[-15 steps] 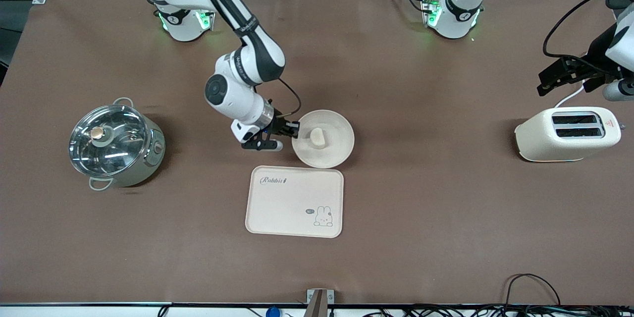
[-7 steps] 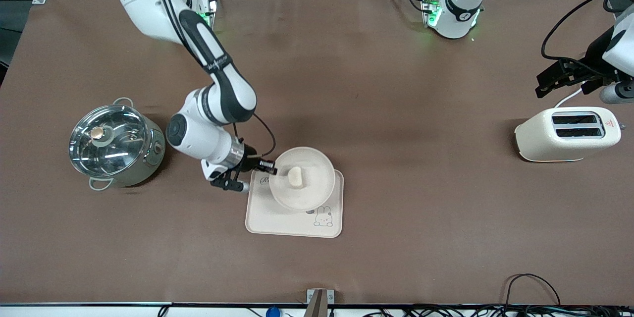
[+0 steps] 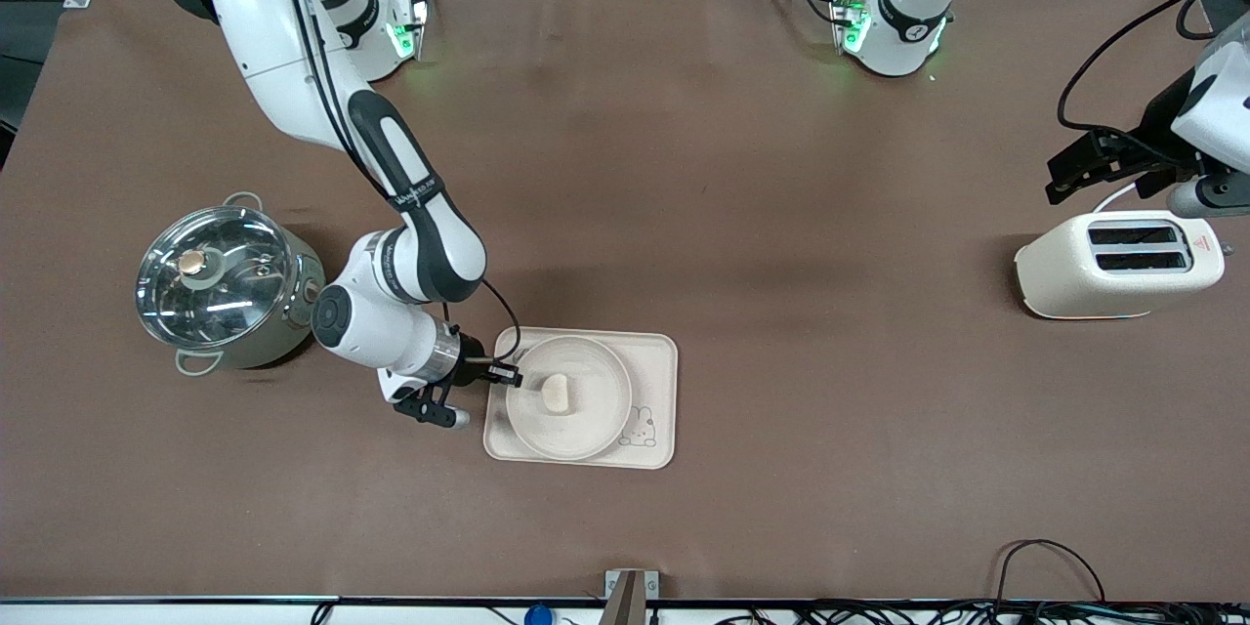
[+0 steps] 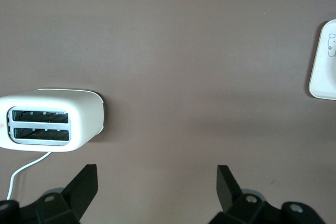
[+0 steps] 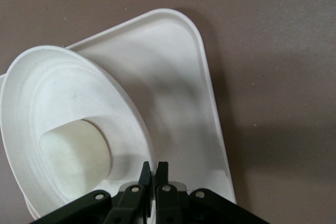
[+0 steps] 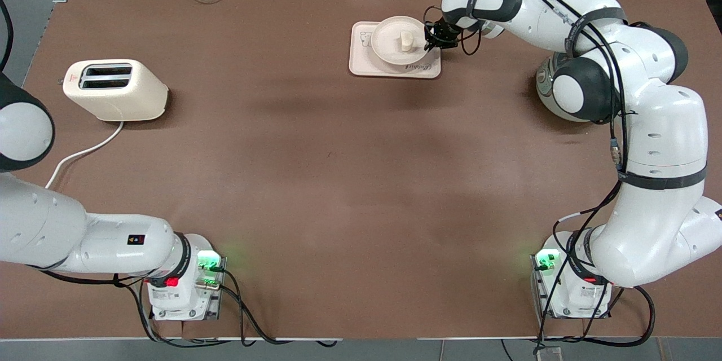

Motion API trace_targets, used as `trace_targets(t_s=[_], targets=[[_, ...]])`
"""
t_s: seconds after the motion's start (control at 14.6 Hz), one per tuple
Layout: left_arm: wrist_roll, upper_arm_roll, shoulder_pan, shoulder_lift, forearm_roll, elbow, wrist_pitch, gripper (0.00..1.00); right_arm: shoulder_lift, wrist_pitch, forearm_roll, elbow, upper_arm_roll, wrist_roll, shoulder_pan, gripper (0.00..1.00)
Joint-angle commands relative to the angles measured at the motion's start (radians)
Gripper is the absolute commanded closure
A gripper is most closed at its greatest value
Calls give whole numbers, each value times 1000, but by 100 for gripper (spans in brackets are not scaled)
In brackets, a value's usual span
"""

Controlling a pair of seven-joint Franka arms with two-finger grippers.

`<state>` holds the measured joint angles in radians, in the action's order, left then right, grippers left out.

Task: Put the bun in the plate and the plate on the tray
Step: 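Lift the plate with the right gripper and lower it onto the tray, then open the right gripper and draw it back from the plate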

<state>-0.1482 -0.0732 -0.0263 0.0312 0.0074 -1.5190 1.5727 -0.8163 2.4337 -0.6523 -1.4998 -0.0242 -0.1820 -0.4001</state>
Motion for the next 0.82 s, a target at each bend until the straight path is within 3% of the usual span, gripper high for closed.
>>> trace_targets(t_s=[0.0, 0.34, 0.55, 0.61, 0.75], targets=[[6, 1, -7, 7, -6, 16, 4, 0, -26, -7, 13, 30, 12, -1, -2, 100], [6, -3, -14, 10, -6, 16, 7, 0, -29, -5, 13, 30, 12, -2, -8, 97], [6, -5, -14, 15, -6, 16, 7, 0, -36, -4, 14, 30, 12, -2, -11, 43], [10, -5, -12, 16, -6, 16, 7, 0, -37, -4, 14, 30, 12, -2, -9, 30], [10, -5, -12, 16, -7, 16, 7, 0, -34, -4, 14, 30, 12, -2, -9, 21]])
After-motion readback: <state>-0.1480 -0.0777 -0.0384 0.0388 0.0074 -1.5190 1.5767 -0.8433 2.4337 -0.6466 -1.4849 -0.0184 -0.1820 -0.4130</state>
